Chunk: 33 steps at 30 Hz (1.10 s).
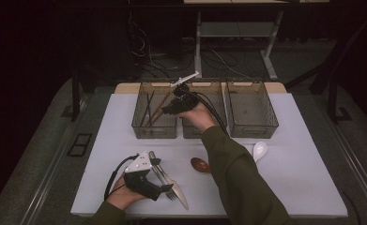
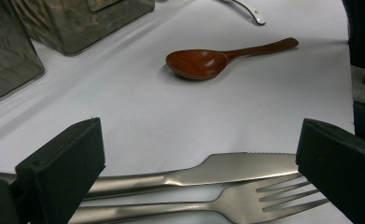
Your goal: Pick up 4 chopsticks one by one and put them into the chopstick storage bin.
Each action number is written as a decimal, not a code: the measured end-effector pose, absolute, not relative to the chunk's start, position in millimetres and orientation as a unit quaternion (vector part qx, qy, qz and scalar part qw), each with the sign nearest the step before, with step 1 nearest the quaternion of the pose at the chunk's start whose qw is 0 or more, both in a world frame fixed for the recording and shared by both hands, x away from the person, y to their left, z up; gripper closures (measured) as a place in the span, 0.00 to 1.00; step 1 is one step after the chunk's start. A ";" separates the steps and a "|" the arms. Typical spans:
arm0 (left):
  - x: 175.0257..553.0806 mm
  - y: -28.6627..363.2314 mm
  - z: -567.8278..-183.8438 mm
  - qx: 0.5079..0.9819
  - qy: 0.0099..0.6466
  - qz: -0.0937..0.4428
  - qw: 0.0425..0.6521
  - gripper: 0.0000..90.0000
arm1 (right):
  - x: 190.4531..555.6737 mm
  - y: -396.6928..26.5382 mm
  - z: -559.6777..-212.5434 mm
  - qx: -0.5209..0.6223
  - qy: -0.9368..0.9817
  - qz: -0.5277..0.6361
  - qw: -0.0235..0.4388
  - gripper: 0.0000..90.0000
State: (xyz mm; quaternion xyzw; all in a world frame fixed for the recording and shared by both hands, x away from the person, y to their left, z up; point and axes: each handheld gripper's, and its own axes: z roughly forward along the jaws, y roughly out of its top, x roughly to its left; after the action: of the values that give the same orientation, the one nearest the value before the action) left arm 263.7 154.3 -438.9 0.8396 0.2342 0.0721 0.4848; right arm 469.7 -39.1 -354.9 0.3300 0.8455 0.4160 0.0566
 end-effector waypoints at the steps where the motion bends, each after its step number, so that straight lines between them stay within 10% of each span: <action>1: 263.7 154.4 -438.9 0.839 0.235 0.072 0.486 0.01 | 467.5 -43.4 -354.0 0.329 0.844 0.420 0.059 0.44; 33: 266.7 154.2 -440.9 0.840 0.243 0.067 0.480 0.01 | 397.4 -135.0 -359.3 0.282 0.836 0.468 0.051 0.32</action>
State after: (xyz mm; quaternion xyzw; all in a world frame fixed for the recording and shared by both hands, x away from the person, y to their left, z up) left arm 266.7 154.2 -440.9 0.8403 0.2435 0.0666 0.4797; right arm 397.4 -135.0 -359.3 0.2820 0.8358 0.4683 0.0509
